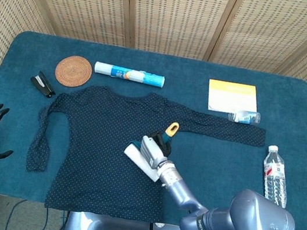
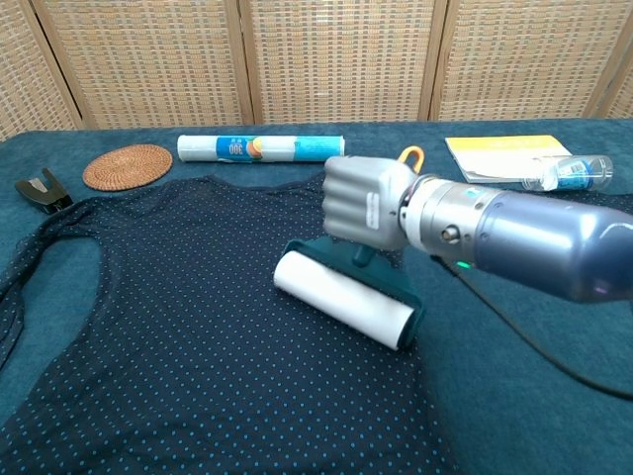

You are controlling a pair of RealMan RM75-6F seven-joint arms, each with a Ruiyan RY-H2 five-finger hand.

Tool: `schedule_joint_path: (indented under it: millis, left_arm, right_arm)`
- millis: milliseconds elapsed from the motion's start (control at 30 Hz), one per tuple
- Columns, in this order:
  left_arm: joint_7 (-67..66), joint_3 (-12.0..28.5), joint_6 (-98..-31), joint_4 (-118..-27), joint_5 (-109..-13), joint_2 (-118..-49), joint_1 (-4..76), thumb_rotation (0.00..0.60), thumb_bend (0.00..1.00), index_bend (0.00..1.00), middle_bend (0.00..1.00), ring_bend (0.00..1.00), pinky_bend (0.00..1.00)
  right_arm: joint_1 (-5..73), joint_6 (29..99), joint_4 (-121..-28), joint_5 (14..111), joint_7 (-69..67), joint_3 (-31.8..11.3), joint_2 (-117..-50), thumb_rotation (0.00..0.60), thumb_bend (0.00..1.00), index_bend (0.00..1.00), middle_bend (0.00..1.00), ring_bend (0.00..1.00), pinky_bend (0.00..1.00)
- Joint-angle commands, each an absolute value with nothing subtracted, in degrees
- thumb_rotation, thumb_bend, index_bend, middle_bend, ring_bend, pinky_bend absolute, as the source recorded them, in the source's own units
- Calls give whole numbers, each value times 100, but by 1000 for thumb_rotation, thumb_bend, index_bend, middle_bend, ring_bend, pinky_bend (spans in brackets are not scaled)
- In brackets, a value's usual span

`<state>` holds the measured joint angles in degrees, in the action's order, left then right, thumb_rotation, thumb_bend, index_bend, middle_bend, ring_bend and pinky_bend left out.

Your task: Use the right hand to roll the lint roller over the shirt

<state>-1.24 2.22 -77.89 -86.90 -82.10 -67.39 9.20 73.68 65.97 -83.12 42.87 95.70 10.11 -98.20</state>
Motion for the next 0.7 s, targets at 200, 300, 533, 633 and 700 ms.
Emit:
schedule_joint_path:
  millis: [200,300,533,633,700]
  left_arm:
    - [-162,206,-7795,-8717,-8235,-6743,920,600,0,0,0,0,0]
    - [-168,199,-7794,-8726,-8247,-6742,922,600,0,0,0,0,0]
    - [-127,177,-7835,-8763,-8310,-6717,910,600,0,0,0,0,0]
    - [-72,168,-7869,-8790,-8346,-6687,896,600,0,0,0,0,0]
    - [-24,157,-7920,-8832,-8385,-6652,873,600,0,0,0,0,0]
  right_arm:
    - [7064,6479,-7841,4408,9242,969,-9674,600,724,697,1000,1000,1000]
    - [6988,6447,-7890,4459,9122,922,-9614,600,508,396,1000,1000,1000]
    - [6832,6631,-8105,4544,8968,756,-9493,600,5,0,998,1000,1000]
    - [6695,6846,-8273,4733,8798,740,-9323,600,6,0,994,1000,1000]
    - [6549,7045,-8471,4828,8675,752,-9132,600,6,0,990,1000,1000]
